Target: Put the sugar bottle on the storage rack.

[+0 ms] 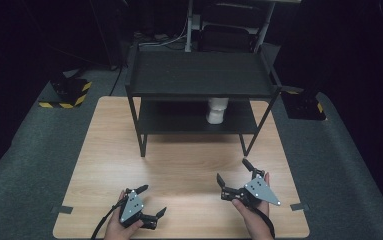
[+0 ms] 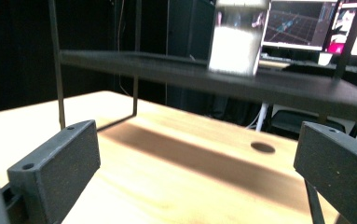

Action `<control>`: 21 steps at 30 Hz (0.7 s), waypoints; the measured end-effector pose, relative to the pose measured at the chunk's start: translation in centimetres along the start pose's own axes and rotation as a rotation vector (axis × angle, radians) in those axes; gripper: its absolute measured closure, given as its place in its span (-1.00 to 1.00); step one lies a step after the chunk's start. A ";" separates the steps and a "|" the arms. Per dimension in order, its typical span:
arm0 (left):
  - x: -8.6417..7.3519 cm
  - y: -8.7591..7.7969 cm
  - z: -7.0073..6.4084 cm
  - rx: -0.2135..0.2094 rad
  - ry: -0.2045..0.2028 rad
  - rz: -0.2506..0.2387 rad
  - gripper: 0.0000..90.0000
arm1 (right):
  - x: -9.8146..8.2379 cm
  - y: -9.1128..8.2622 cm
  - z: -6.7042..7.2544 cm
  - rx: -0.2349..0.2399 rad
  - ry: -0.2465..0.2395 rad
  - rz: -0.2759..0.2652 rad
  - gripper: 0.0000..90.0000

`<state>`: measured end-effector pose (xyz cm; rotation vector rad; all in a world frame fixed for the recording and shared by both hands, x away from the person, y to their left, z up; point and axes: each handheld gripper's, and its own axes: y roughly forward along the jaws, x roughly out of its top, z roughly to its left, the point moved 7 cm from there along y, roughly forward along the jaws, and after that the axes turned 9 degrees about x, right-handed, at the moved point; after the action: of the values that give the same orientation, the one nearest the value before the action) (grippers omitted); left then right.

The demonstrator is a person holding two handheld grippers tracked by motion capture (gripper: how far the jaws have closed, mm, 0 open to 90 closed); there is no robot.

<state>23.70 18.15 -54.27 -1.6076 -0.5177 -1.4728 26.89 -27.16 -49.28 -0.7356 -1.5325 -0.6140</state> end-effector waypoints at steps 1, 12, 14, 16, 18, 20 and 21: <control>0.0 0.0 0.0 0.001 0.000 0.000 -0.99 | -0.4 -0.3 0.0 -0.001 0.006 0.007 -1.00; 0.0 0.0 0.0 0.004 0.002 -0.001 -0.99 | -3.1 -2.0 -0.1 -0.020 0.019 0.083 -1.00; 0.0 0.0 0.0 0.004 0.001 -0.001 -0.99 | -3.6 -2.3 -0.2 -0.029 0.027 0.102 -1.00; 0.0 0.0 0.0 0.004 0.001 -0.001 -0.99 | -3.9 -2.4 -0.3 -0.034 0.031 0.109 -1.00; 0.0 0.0 0.0 0.004 0.001 0.000 -0.99 | -4.3 -2.6 -0.4 -0.044 0.034 0.132 -1.00; 0.0 0.0 -0.1 0.004 0.001 -0.001 -0.99 | -4.4 -2.7 -0.4 -0.047 0.030 0.144 -1.00; 0.0 0.0 0.0 0.004 0.001 -0.001 -0.99 | -4.6 -2.7 -0.5 -0.049 0.032 0.154 -1.00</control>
<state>23.66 18.12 -54.27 -1.6037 -0.5202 -1.4722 25.30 -29.70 -53.68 -0.8687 -1.4205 -0.5470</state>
